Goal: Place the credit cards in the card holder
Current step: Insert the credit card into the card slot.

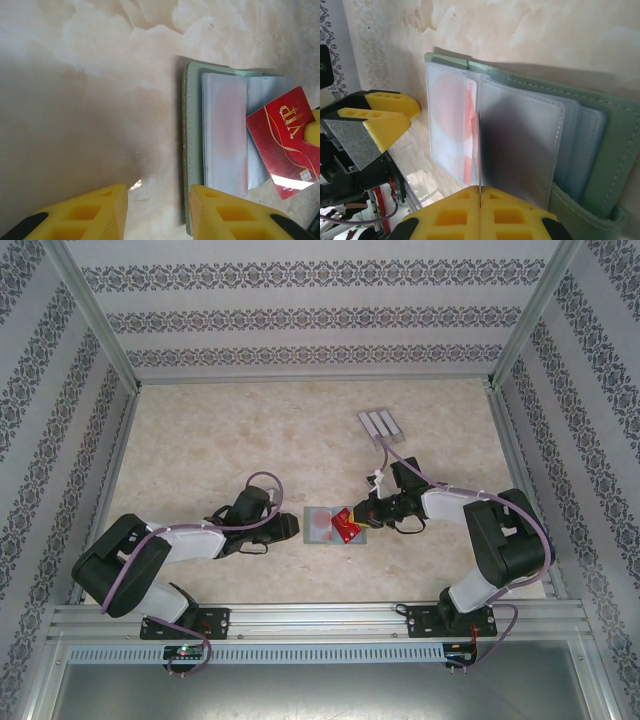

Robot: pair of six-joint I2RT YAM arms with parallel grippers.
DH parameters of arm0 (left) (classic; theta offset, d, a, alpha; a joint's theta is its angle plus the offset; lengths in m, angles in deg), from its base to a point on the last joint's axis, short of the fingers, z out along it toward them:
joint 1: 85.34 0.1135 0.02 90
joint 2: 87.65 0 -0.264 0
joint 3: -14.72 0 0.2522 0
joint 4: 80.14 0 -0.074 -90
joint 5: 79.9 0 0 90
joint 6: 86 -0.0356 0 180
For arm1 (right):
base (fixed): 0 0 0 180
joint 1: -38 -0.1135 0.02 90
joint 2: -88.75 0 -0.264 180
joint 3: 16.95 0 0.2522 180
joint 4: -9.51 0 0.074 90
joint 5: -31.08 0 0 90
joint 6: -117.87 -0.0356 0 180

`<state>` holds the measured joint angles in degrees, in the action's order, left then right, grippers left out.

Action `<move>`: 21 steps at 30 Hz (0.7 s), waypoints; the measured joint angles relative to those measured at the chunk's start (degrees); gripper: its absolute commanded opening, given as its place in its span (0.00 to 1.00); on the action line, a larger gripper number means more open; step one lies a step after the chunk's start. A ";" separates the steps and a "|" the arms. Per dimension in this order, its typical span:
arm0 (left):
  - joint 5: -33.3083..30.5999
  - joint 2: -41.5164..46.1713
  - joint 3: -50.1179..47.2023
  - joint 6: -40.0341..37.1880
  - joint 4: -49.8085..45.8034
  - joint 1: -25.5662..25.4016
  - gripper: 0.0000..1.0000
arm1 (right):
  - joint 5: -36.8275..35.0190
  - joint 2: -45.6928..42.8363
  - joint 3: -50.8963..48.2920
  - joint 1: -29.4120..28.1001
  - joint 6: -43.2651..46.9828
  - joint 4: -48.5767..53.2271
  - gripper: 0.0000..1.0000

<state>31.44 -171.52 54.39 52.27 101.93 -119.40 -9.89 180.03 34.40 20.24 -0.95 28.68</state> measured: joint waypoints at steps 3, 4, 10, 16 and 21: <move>0.26 -0.66 0.90 -0.07 -1.16 0.04 0.34 | 0.07 0.13 0.02 0.00 0.00 -0.55 0.00; 0.24 -0.83 1.31 -0.17 -1.84 0.04 0.33 | 0.15 0.28 0.02 0.00 -0.11 -0.85 0.00; 0.22 -2.19 2.38 -0.31 -3.39 0.04 0.30 | 0.74 2.23 0.02 0.00 -1.33 -2.69 0.02; 0.22 -2.67 3.08 -0.50 -4.39 0.04 0.28 | 0.90 3.65 0.02 -0.33 -3.63 -5.31 0.12; 0.22 -2.95 3.58 -0.81 -5.14 0.04 0.27 | -0.96 3.67 0.00 -0.81 -6.86 -6.36 0.19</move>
<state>31.66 -174.47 57.97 51.46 96.80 -119.36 -10.85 183.70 34.40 19.43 -7.81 22.32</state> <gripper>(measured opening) 0.280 0.175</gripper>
